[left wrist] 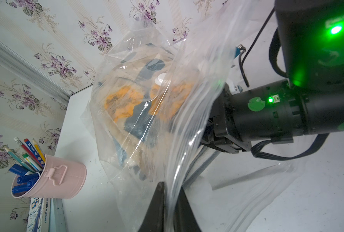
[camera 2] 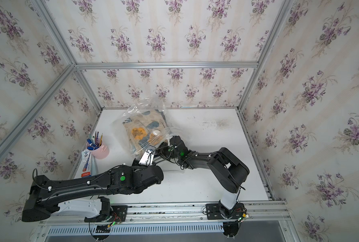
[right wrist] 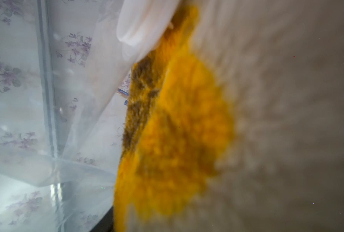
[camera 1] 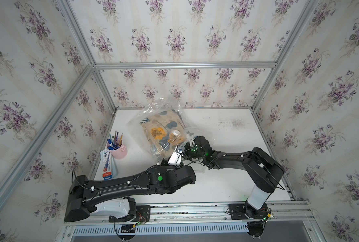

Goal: Take the blanket out of the vacuum bag
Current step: Take out the blanket from the vacuum bag.

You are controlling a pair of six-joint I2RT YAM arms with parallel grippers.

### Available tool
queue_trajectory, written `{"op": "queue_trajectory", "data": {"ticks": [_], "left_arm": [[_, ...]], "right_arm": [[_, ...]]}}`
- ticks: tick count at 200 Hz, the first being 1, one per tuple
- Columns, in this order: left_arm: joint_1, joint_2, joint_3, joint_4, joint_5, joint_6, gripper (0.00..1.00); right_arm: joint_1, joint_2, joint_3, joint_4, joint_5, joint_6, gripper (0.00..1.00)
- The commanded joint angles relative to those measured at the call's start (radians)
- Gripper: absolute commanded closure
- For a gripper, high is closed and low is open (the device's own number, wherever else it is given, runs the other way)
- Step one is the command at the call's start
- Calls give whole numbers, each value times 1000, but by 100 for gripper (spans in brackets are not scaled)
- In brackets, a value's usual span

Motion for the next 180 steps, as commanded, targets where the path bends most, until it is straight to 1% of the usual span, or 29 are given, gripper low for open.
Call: {"op": "queue_trajectory", "data": {"ticks": [1, 109, 126, 148, 167, 180], "left_arm": [[0, 1, -7, 21, -5, 9, 87], [1, 15, -29, 5, -11, -26, 87], [1, 15, -31, 6, -11, -29, 87], [2, 12, -34, 5, -14, -34, 87], [3, 11, -38, 5, -16, -34, 87], [2, 11, -38, 6, -19, -31, 87]], "right_arm": [[-1, -8, -2, 7, 2, -14, 38], [-13, 55, 67, 25, 27, -14, 37], [-13, 50, 81, 46, 22, -7, 39], [-10, 20, 92, 57, 22, -7, 47], [-10, -4, 97, 57, 30, -5, 49], [-10, -4, 114, 43, 34, -13, 47]]}}
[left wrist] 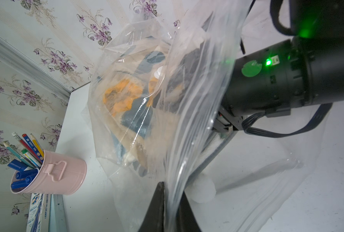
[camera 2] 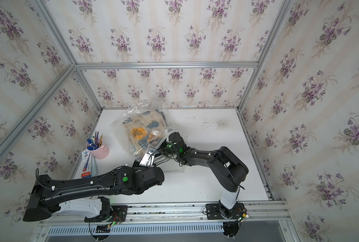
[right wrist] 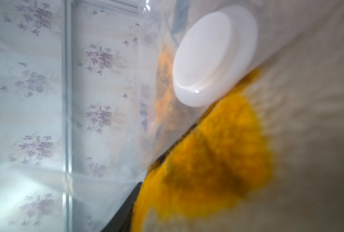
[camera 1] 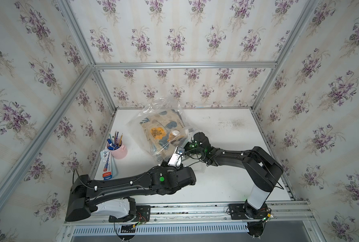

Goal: Take the blanket out of the vacuum bag
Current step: Take out the blanket from the vacuum bag.

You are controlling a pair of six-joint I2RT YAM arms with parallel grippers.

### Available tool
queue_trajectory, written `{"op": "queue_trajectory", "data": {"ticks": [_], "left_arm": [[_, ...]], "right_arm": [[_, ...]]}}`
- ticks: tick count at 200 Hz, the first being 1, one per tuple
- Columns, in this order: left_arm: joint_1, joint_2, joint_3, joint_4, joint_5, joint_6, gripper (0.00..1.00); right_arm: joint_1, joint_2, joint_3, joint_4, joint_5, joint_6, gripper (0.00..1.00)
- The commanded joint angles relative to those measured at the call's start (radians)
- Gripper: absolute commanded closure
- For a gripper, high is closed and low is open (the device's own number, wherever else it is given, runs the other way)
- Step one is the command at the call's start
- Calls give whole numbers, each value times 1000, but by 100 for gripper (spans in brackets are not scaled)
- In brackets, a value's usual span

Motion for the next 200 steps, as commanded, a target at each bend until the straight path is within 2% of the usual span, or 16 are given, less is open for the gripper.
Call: {"op": "queue_trajectory", "data": {"ticks": [1, 53, 99, 138, 188, 200], "left_arm": [[1, -3, -3, 1, -19, -6, 87], [2, -5, 1, -1, -22, -3, 87], [2, -12, 1, -3, -19, -3, 87], [2, -12, -4, 8, -17, 1, 87], [2, 4, 16, -1, -20, 7, 86], [2, 3, 11, 0, -24, 8, 86]], "right_arm": [[-1, -14, 25, 32, 20, -14, 47], [-1, 36, 7, 91, 11, 34, 39], [1, 24, -16, 102, -6, 40, 39], [24, -1, -71, 160, -49, 101, 39], [53, 26, 9, 159, -93, 118, 40], [51, 24, 36, 106, -75, 86, 40]]}}
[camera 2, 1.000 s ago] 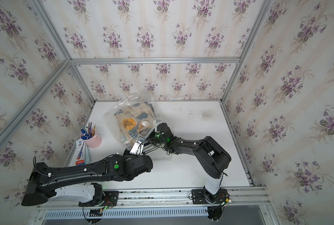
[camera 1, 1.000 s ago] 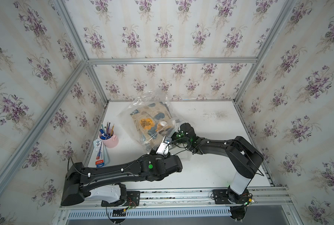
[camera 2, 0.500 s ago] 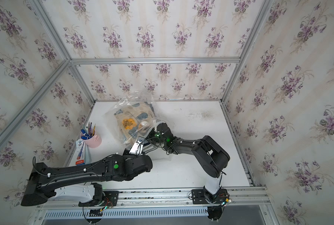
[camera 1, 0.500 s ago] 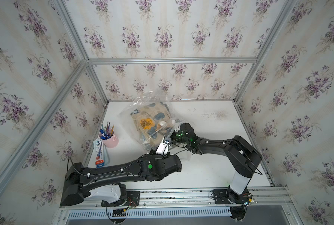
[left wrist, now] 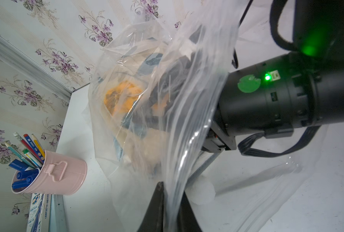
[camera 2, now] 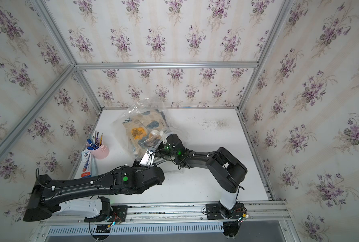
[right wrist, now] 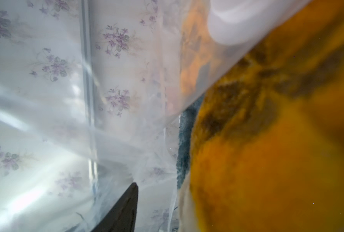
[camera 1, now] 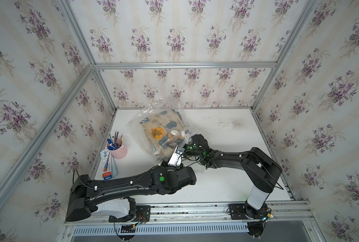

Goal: Take the blanket out of the vacuum bag
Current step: Take out the blanket from the vacuum bag.

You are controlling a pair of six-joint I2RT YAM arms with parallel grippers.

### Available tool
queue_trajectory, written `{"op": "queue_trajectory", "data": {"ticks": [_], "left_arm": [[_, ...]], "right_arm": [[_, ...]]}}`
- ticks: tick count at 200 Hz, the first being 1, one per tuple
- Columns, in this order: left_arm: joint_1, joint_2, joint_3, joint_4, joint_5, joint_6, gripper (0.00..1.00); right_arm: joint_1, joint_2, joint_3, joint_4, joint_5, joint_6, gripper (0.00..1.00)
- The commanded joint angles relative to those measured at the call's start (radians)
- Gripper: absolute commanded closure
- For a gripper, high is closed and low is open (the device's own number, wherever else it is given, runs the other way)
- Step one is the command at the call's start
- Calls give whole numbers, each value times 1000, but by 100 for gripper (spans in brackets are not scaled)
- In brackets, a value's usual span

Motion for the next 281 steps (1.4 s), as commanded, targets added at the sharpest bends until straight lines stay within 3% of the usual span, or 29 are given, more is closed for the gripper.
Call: {"op": "queue_trajectory", "data": {"ticks": [1, 50, 143, 281], "left_arm": [[1, 0, 3, 0, -15, 7, 86], [2, -6, 13, -16, -16, 7, 86], [4, -3, 24, -2, -16, 33, 86], [5, 23, 29, -1, -10, 23, 86]], "right_arm": [[4, 5, 39, -7, -7, -19, 40], [-4, 33, 156, -125, 7, -103, 40], [-13, -7, 35, -114, 19, -106, 38], [-19, 29, 63, -171, 25, -127, 38]]}}
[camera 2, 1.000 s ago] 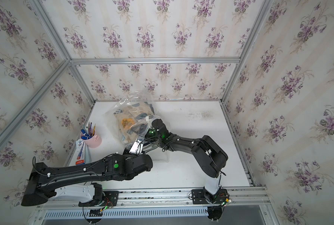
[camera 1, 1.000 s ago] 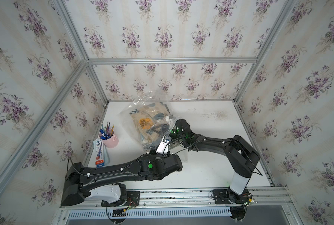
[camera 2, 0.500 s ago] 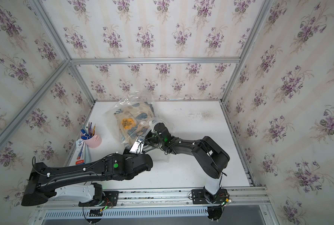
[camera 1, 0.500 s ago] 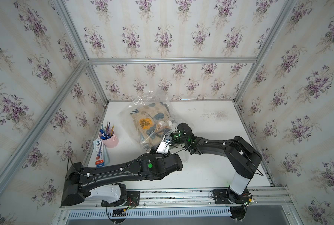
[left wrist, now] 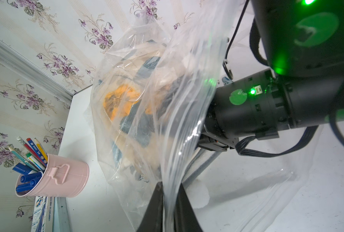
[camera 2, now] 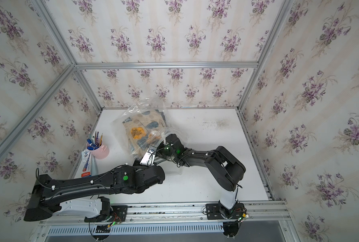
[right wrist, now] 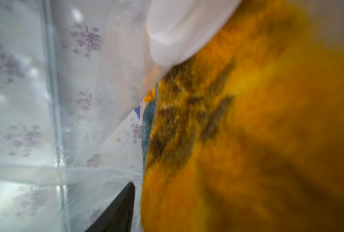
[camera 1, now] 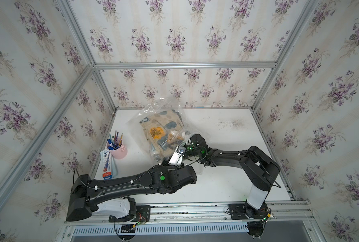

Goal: Take the blanket out of the vacuum bag
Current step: Take out the blanket from the vacuum bag.

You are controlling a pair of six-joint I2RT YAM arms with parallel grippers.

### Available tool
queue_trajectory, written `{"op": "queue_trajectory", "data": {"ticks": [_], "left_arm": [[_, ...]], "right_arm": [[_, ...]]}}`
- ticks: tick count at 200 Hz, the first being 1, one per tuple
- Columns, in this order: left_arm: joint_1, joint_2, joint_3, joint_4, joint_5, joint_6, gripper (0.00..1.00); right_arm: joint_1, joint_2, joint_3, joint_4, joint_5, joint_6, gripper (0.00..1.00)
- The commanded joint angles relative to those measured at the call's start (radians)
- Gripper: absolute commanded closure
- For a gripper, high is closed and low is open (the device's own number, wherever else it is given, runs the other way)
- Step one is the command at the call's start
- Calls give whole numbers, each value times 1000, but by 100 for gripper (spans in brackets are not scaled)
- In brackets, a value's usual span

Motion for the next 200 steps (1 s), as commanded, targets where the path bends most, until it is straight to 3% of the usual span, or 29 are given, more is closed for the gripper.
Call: {"op": "queue_trajectory", "data": {"ticks": [1, 21, 54, 74, 96, 118, 178, 200], "left_arm": [[-1, 10, 5, 4, -13, -3, 86], [0, 18, -3, -8, -23, -30, 86], [3, -1, -30, -46, -34, -82, 87], [6, -28, -47, -57, -33, -100, 87], [9, -64, -68, -51, -30, -101, 87], [15, -91, -79, -49, -27, -99, 87], [31, -129, -81, -48, -27, -71, 86], [34, -132, -78, -50, -23, -69, 86]], "right_arm": [[-4, 9, 44, -18, -5, -22, 38], [-4, 19, 83, -17, -26, -19, 44], [-3, 6, 134, -27, -52, -23, 62], [-3, 1, 168, -42, -69, -22, 67], [-3, 2, 207, -71, -65, -30, 66], [-4, 9, 229, -101, -51, -40, 58], [-9, -2, 173, -87, -51, -37, 55], [-12, -16, 170, -130, -38, -65, 50]]}}
